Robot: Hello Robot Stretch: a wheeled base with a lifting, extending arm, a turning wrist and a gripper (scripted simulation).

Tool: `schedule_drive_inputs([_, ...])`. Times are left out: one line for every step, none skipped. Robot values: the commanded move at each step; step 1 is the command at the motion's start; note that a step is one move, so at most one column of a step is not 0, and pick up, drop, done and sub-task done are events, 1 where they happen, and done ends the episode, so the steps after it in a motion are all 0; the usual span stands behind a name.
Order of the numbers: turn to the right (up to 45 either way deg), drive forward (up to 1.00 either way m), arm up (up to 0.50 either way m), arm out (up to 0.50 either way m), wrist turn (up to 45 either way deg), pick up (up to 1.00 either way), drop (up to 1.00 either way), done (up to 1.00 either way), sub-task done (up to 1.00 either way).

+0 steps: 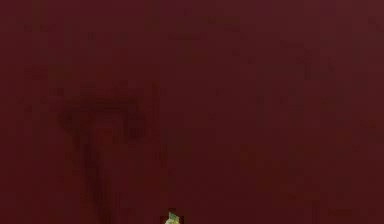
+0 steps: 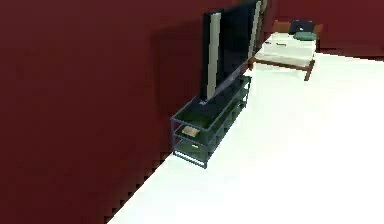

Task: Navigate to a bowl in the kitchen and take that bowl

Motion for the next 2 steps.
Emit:
schedule_drive_inputs([45.0, 0.00, 0.00, 0.00, 0.0, 0.00, 0.00, 0.00, 0.00])
schedule_drive_inputs([45.0, 0.00, 0.00, 0.00, 0.0, 0.00, 0.00, 0.00, 0.00])
